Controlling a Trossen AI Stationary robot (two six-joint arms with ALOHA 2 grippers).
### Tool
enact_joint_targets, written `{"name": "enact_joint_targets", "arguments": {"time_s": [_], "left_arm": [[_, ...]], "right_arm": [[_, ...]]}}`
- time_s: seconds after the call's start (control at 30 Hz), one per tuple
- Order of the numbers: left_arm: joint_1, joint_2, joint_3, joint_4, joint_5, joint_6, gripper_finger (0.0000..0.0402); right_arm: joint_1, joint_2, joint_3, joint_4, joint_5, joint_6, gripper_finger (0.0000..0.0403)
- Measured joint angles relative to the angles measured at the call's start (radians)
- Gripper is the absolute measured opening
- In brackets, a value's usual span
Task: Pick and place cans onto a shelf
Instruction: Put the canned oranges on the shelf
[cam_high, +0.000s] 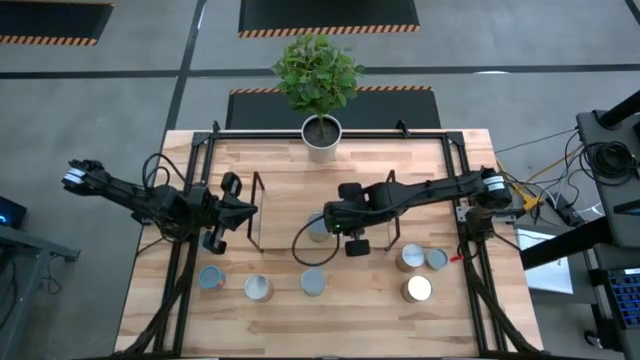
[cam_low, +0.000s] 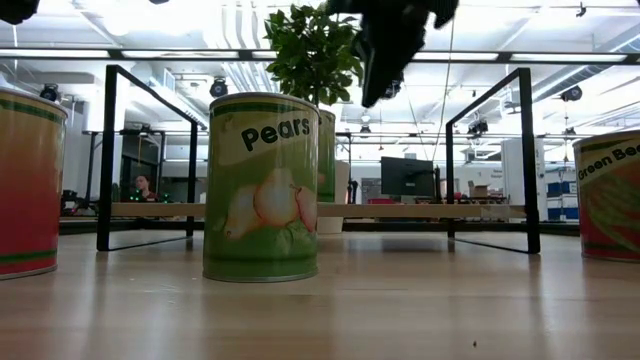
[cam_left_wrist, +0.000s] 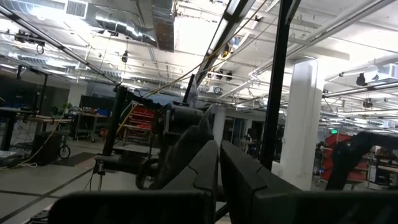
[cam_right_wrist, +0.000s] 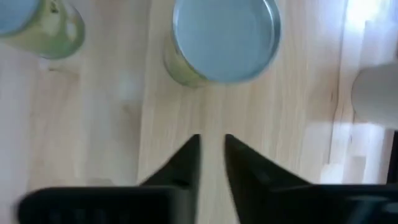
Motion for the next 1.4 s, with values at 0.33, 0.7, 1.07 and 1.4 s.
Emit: {"name": "enact_joint_targets", "arguments": {"time_s": [0.33, 0.7, 1.07, 1.4], "left_arm": [[0.0, -0.003, 0.0, 0.0, 0.0, 0.0, 0.0001], [0.0, -0.003, 0.0, 0.002, 0.0, 0.004, 0.0001], [0.0, -0.004, 0.0, 0.002, 0.0, 0.011, 0.0001], [0.0, -0.005, 0.0, 0.002, 0.0, 0.011, 0.0001]], "right_arm": [[-0.011, -0.131, -0.331, 0.375, 0.023, -0.005, 0.0009], [-0.014, -0.089, -0.43, 0.653, 0.02, -0.075, 0.0009], [-0.02, -0.036, -0.358, 0.718, 0.027, -0.174, 0.0009], [-0.029, 0.0, -0.37, 0.827, 0.03, -0.189, 0.0009]]}}
